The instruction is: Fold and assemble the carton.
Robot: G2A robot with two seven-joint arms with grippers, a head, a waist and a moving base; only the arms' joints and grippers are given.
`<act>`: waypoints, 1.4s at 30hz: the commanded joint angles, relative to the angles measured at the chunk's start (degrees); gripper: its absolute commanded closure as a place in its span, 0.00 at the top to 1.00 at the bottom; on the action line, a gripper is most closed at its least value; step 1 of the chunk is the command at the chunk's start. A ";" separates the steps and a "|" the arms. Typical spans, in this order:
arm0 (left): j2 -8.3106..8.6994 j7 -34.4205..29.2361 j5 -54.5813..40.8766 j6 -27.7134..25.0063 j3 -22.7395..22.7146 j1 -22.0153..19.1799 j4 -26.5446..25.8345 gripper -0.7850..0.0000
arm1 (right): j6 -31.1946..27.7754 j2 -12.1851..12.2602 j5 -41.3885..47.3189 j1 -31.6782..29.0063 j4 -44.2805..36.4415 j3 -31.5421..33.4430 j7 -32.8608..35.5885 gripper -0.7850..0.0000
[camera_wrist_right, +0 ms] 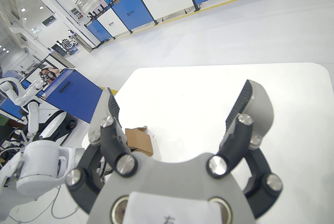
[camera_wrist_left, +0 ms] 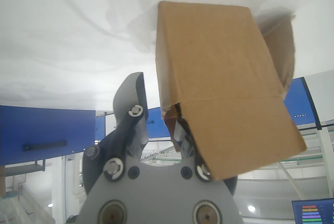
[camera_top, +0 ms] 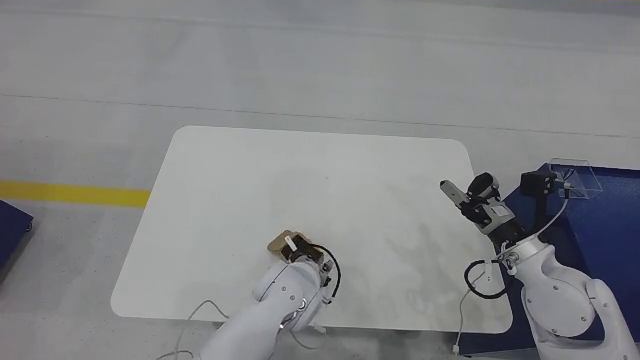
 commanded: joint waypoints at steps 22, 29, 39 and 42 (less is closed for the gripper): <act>8.76 -48.56 34.92 29.67 -22.38 25.57 -27.90 1.00 | 0.00 0.00 0.00 0.00 0.00 0.00 0.00 1.00; 8.76 -48.56 34.92 29.67 -22.38 25.57 -27.90 1.00 | 0.00 0.00 0.00 0.00 0.00 0.00 0.00 1.00; 8.90 -44.42 38.81 30.38 -22.75 25.90 -28.75 1.00 | -1.34 0.10 2.62 8.06 4.23 -5.98 7.90 1.00; 9.26 -34.37 46.37 42.31 -20.49 25.88 -33.38 1.00 | 0.60 -0.43 -2.34 13.59 8.00 -13.91 10.02 1.00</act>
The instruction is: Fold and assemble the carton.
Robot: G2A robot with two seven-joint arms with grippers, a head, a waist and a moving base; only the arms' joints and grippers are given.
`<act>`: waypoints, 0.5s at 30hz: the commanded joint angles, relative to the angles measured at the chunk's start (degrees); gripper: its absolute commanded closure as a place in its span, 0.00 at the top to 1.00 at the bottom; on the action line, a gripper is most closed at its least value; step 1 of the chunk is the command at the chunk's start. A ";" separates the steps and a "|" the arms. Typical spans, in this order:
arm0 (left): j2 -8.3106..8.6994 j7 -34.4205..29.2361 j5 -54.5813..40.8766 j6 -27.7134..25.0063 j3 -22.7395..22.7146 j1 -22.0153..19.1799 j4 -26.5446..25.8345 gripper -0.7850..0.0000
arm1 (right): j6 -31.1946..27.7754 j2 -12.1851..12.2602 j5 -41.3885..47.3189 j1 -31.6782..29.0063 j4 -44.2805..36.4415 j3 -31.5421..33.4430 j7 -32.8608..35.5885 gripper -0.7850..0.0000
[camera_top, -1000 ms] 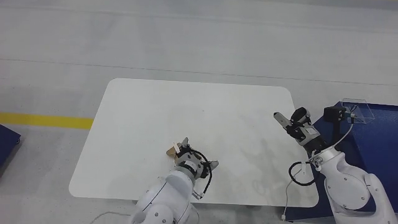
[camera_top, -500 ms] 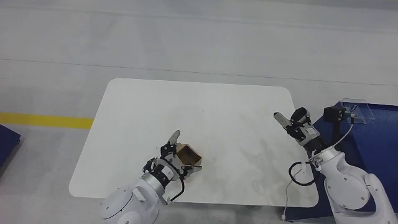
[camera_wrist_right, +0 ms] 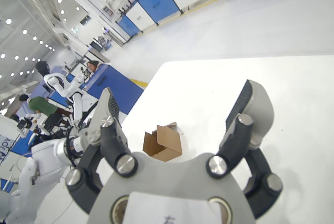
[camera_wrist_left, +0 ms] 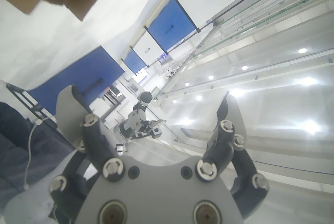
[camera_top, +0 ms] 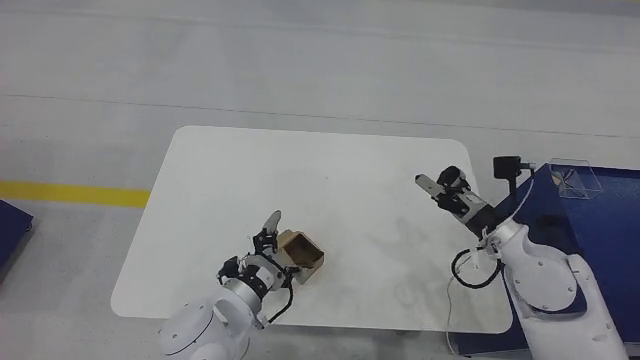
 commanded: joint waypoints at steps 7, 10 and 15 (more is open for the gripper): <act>-0.34 21.39 5.59 24.39 2.92 -0.80 -6.10 1.00 | 4.84 -2.88 -16.68 14.31 14.04 -22.30 2.03 1.00; -0.90 23.02 4.05 28.06 3.29 -2.91 -1.78 1.00 | 4.59 -4.23 -18.31 17.44 18.86 -28.51 2.63 1.00; -1.75 22.58 2.46 28.51 6.51 -7.73 9.66 1.00 | 4.91 -6.15 -19.12 20.76 24.09 -34.81 2.10 1.00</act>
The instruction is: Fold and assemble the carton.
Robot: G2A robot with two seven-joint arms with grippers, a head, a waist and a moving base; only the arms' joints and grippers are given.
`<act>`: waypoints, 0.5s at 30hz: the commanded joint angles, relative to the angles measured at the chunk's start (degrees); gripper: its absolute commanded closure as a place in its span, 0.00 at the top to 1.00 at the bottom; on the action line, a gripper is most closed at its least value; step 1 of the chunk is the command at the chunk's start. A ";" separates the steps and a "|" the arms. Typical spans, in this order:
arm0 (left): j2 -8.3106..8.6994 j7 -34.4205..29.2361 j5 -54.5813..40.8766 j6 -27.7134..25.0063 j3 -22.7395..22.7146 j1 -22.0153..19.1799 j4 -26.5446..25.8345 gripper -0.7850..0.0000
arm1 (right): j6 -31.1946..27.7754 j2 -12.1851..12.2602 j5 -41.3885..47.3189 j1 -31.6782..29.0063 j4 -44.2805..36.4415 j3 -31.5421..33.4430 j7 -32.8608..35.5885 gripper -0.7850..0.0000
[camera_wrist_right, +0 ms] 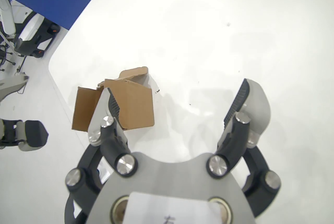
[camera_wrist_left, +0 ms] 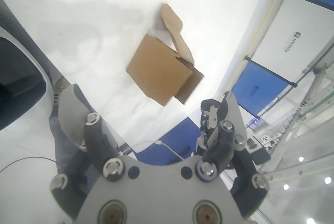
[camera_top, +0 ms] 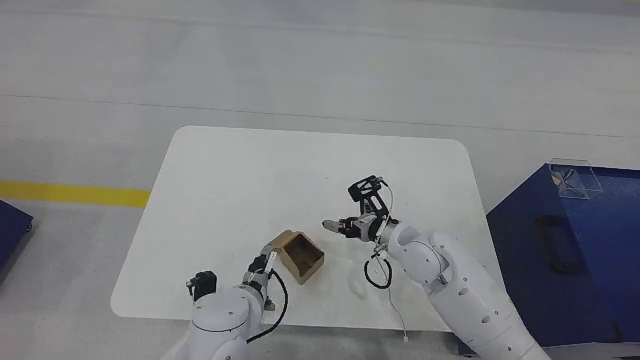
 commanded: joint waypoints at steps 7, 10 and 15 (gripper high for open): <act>0.18 0.02 -7.05 -0.03 4.27 -6.31 8.41 1.00 | -0.21 -2.27 -0.01 2.92 4.74 -6.00 0.20 1.00; 0.66 0.02 -7.73 -0.03 5.01 -7.37 10.16 1.00 | 0.15 -2.91 -0.69 3.76 5.99 -7.35 0.55 1.00; 1.21 0.02 -9.66 -0.03 6.57 -10.23 13.40 1.00 | 0.43 -3.91 -1.64 4.96 8.13 -9.19 0.76 1.00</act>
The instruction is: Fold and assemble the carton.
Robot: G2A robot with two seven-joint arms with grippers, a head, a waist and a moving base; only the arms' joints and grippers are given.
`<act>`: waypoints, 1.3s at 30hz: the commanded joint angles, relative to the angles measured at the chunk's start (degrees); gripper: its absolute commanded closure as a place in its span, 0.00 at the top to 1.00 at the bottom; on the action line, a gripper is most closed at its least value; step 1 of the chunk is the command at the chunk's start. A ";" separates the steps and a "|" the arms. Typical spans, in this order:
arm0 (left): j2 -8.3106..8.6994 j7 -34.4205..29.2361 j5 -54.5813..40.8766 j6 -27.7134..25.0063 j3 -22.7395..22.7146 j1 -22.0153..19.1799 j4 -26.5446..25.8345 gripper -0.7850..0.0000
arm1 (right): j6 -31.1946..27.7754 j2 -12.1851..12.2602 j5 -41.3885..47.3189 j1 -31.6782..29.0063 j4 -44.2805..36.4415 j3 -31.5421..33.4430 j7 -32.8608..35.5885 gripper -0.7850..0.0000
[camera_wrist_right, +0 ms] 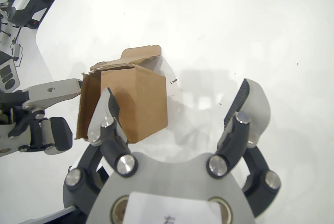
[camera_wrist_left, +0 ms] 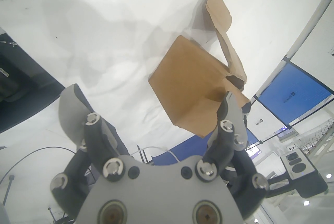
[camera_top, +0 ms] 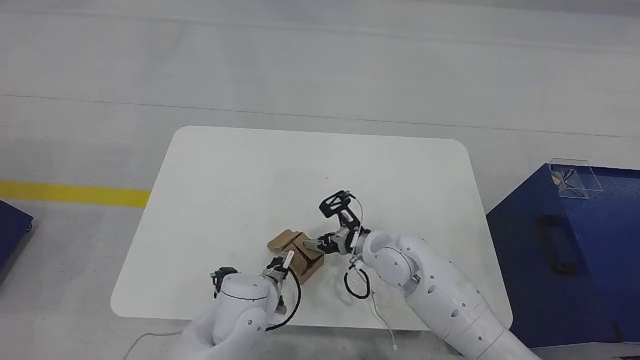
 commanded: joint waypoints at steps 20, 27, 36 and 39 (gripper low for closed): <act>-1.95 7.09 -3.09 -7.10 6.04 -2.67 -2.68 1.00 | -0.73 0.21 -0.80 -1.46 -2.52 6.66 -3.54 1.00; -2.61 12.78 0.62 -18.73 4.38 1.08 -9.82 1.00 | -9.24 2.54 -4.20 -6.20 -5.58 11.71 1.53 1.00; -2.48 10.26 5.04 -23.53 4.17 2.64 -10.84 1.00 | -17.66 4.17 -3.81 -10.68 -7.65 13.95 9.14 1.00; -2.48 10.26 5.04 -23.53 4.17 2.64 -10.84 1.00 | -15.52 3.95 -5.00 -10.38 -7.02 13.44 7.83 1.00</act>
